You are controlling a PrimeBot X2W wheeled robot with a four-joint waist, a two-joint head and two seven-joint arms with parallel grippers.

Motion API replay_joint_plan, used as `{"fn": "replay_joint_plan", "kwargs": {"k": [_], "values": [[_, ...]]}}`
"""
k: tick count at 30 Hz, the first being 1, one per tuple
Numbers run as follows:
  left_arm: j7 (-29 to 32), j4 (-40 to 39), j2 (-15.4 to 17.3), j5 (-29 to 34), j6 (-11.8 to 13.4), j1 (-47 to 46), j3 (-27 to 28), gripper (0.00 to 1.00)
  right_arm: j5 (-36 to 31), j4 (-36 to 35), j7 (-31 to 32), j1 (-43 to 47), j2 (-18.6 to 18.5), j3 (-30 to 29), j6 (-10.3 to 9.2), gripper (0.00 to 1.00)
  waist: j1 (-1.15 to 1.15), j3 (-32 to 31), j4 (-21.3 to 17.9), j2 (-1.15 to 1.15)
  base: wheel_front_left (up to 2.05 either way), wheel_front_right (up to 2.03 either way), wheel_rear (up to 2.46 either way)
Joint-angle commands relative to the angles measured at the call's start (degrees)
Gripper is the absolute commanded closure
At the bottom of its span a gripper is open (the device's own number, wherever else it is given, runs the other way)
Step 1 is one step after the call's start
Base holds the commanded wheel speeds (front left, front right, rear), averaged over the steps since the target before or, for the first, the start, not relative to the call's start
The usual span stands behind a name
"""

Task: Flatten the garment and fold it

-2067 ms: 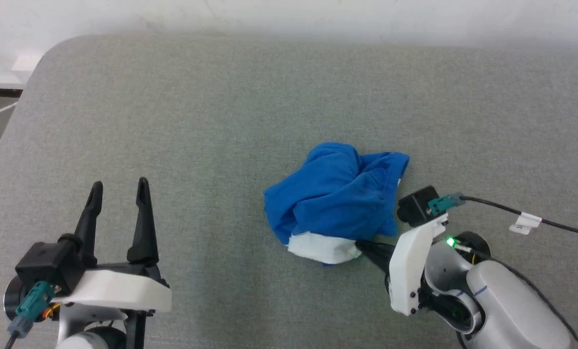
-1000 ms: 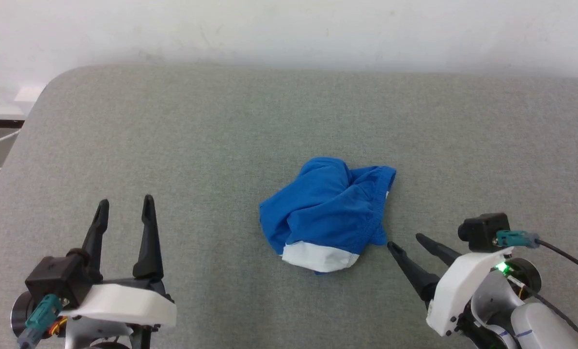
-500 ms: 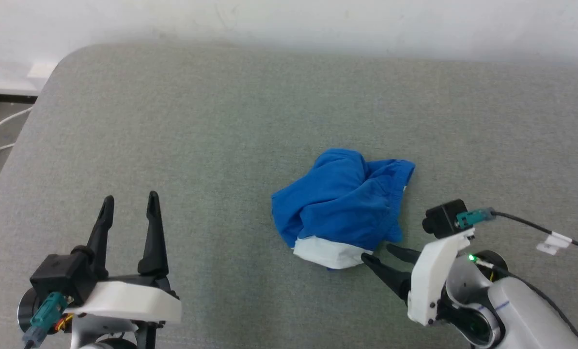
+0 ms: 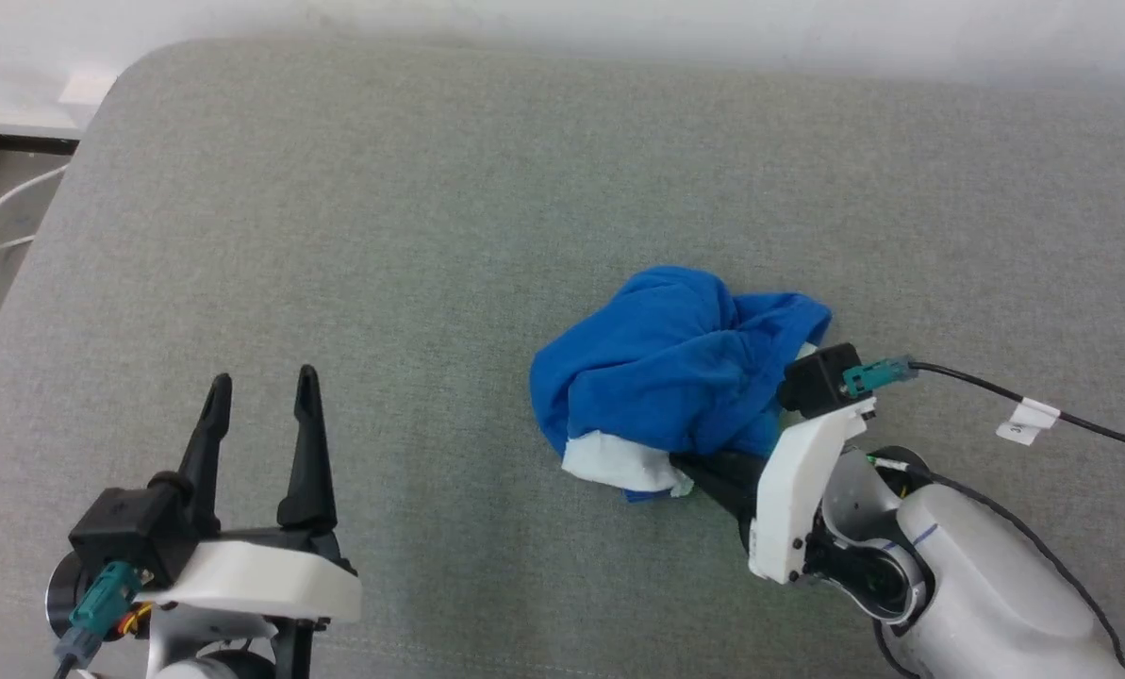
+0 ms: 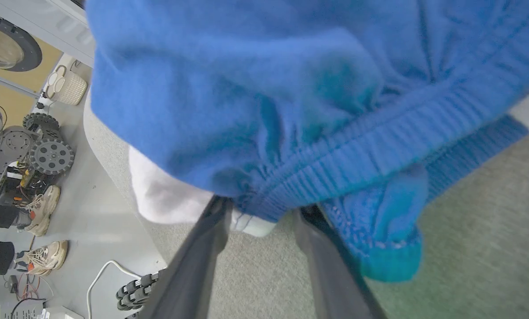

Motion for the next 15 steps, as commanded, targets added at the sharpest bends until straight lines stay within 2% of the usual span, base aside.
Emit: {"fn": "replay_joint_plan", "kwargs": {"k": [1,7,15], "values": [[-0.41,0.17,-0.09,-0.07,-0.46,-0.82,-0.09,0.00,0.48,0.31,-0.57,-1.01,-0.02,0.45,-0.05,1.00,-0.01,0.02,-0.03,-0.01,0.00,0.00,0.00],[-0.28,0.52,-0.07,0.00,-0.13,-0.57,-0.34,0.00,1.83,-0.13,-3.59,-3.30,-1.20,3.46,-0.05,1.00,-0.01,-0.89,-0.53,-0.01,0.00,0.00,0.00],[0.39,-0.07,0.40,-0.01,0.67,0.68,0.00,0.00,0.61,-7.65,-4.06,-8.62,-4.05,2.77,-0.05,1.00,-0.01,-2.80,-3.32,-0.01,0.00,0.00,0.00]]}}
